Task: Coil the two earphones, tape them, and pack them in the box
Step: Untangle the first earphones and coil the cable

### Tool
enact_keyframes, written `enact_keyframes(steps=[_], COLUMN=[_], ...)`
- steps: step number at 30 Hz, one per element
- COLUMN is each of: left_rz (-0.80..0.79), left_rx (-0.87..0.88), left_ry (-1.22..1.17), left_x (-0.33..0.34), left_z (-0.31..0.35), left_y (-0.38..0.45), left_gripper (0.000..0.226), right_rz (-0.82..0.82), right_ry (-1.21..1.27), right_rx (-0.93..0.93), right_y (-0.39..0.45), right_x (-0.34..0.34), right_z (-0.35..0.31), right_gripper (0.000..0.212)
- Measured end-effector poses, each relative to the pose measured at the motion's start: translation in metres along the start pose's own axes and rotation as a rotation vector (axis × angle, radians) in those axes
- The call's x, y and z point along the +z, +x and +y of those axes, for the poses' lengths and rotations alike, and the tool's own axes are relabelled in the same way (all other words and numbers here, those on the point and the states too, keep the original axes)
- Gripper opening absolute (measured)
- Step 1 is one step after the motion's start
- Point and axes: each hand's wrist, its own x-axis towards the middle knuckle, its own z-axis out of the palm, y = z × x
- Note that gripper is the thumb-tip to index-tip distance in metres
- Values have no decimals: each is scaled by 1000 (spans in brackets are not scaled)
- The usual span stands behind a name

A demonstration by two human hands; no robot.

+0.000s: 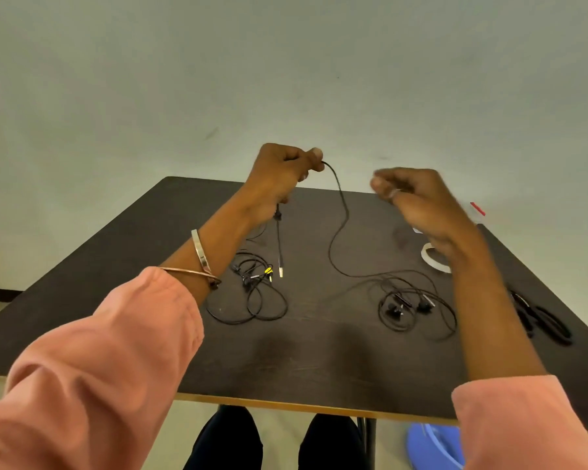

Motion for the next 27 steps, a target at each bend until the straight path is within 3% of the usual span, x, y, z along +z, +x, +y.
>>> enact_keyframes(steps=[5, 10, 14, 20, 24, 27], left_rz=[-45, -130, -273, -383, -416, -383], left_rx=[-123, -135, -163, -291, -395, -477], left_ry=[-162, -147, -95, -136, -249, -461], left_x=[21, 18, 17, 3, 7, 13], left_z=[5, -2, -9, -28, -37, -46], left_y=[-9, -13, -20, -24, -31, -32], left_gripper=[30, 31, 30, 31, 29, 26], right_rz=[-118, -57, 20, 311, 325, 279], right_ry=[142, 330, 267, 285, 238, -54], right_rx=[-139, -109, -96, 55, 76, 42], right_y=[1, 0, 1, 6, 10, 17], right_x=[38, 31, 18, -10, 0, 14], right_z=[-8, 2, 9, 30, 48, 60], right_gripper=[17, 30, 29, 25, 25, 20])
